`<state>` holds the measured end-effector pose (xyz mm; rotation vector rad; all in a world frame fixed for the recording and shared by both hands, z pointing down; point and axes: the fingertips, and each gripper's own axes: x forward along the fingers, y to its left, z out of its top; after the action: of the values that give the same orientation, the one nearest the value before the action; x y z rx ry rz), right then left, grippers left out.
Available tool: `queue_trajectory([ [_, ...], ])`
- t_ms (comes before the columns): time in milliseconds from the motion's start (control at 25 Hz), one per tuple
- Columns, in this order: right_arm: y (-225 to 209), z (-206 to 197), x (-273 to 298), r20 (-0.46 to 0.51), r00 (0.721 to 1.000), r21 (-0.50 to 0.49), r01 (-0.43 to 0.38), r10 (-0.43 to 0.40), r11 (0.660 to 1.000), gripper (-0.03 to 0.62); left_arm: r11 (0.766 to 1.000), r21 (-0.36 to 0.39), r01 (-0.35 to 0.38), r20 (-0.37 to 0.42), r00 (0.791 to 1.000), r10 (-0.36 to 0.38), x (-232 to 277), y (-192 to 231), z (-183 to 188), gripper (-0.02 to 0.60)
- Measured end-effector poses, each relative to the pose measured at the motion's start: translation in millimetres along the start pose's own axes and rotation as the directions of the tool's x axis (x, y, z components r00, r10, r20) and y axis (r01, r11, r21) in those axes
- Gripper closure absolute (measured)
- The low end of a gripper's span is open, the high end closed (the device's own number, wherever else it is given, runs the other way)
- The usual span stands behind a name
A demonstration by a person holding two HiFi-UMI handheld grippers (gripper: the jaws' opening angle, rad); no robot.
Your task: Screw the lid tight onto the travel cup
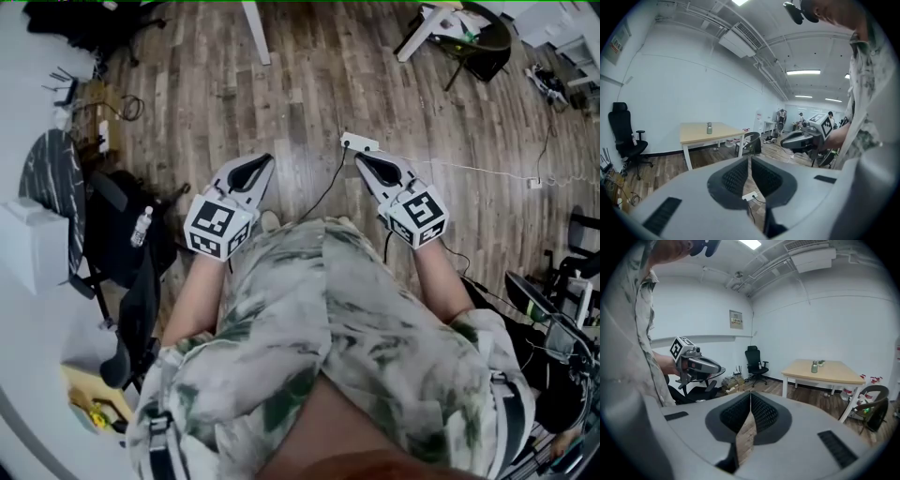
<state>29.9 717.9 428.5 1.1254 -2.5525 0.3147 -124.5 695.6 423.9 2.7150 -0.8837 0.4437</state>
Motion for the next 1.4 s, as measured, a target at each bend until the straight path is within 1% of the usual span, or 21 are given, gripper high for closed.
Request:
queue_trajectory([
  [40, 3.9, 3.7, 6.6, 0.006, 1.000, 0.000, 0.009, -0.009, 1.000, 0.569, 1.000, 0.004, -0.001, 0.002, 1.000, 0.001, -6.3, 8.6, -1.2, 0.554],
  [80, 7.8, 7.4, 13.1, 0.013, 1.000, 0.002, 0.020, -0.020, 1.000, 0.549, 1.000, 0.009, -0.002, 0.004, 1.000, 0.002, -13.0, 17.3, -2.3, 0.554],
  [120, 11.8, 11.1, 19.5, 0.021, 0.999, 0.006, 0.034, -0.034, 0.999, 0.503, 1.000, 0.013, -0.005, 0.006, 1.000, 0.005, -19.8, 26.3, -3.6, 0.544],
  [160, 15.9, 14.8, 25.7, 0.030, 0.998, 0.010, 0.051, -0.051, 0.999, 0.444, 1.000, 0.016, -0.006, 0.007, 1.000, 0.006, -26.9, 35.1, -5.4, 0.504],
  [200, 19.7, 18.9, 31.2, 0.042, 0.996, 0.014, 0.073, -0.073, 0.997, 0.366, 1.000, 0.018, -0.006, 0.007, 1.000, 0.006, -34.1, 43.8, -7.6, 0.421],
  [240, 23.0, 23.4, 35.9, 0.056, 0.993, 0.017, 0.099, -0.100, 0.995, 0.285, 1.000, 0.019, -0.006, 0.009, 1.000, 0.006, -41.7, 52.4, -9.5, 0.367],
  [280, 25.9, 28.3, 40.0, 0.072, 0.989, 0.020, 0.127, -0.128, 0.992, 0.261, 1.000, 0.021, -0.005, 0.015, 1.000, 0.005, -49.5, 60.8, -10.7, 0.356],
  [360, 30.2, 36.3, 47.8, 0.089, 0.979, 0.022, 0.181, -0.182, 0.983, 0.243, 1.000, 0.025, 0.002, 0.029, 1.000, -0.003, -64.3, 76.0, -12.7, 0.337],
  [440, 34.9, 39.3, 57.7, 0.081, 0.973, 0.016, 0.215, -0.215, 0.977, 0.241, 0.999, 0.029, 0.014, 0.039, 0.999, -0.016, -75.9, 89.5, -15.8, 0.330],
  [600, 48.0, 41.4, 82.8, 0.046, 0.970, 0.006, 0.238, -0.238, 0.971, 0.243, 0.999, 0.030, 0.027, 0.048, 0.998, -0.029, -89.5, 120.1, -23.1, 0.330],
  [760, 58.8, 41.3, 102.4, -0.001, 0.971, 0.004, 0.237, -0.237, 0.971, 0.249, 1.000, -0.003, 0.013, 0.047, 0.999, -0.013, -94.9, 146.8, -27.8, 0.330],
  [840, 57.4, 41.2, 110.9, -0.014, 0.974, 0.005, 0.228, -0.228, 0.974, 0.255, 1.000, -0.017, 0.009, 0.045, 0.999, -0.008, -92.1, 155.9, -29.1, 0.330],
  [1200, 8.7, 54.8, 168.3, -0.011, 0.985, 0.003, 0.172, -0.172, 0.985, 0.267, 0.999, -0.027, -0.028, 0.026, 0.999, 0.029, -54.6, 201.6, -13.8, 0.330],
  [1280, -6.7, 60.7, 180.9, -0.002, 0.987, 0.003, 0.162, -0.162, 0.987, 0.270, 0.999, -0.033, -0.036, 0.026, 0.999, 0.037, -44.2, 211.3, -6.9, 0.330],
  [1400, -39.3, 71.4, 201.0, 0.016, 0.989, 0.010, 0.145, -0.145, 0.989, 0.275, 0.999, -0.021, -0.047, 0.015, 0.999, 0.048, -19.0, 228.7, 8.9, 0.331],
])
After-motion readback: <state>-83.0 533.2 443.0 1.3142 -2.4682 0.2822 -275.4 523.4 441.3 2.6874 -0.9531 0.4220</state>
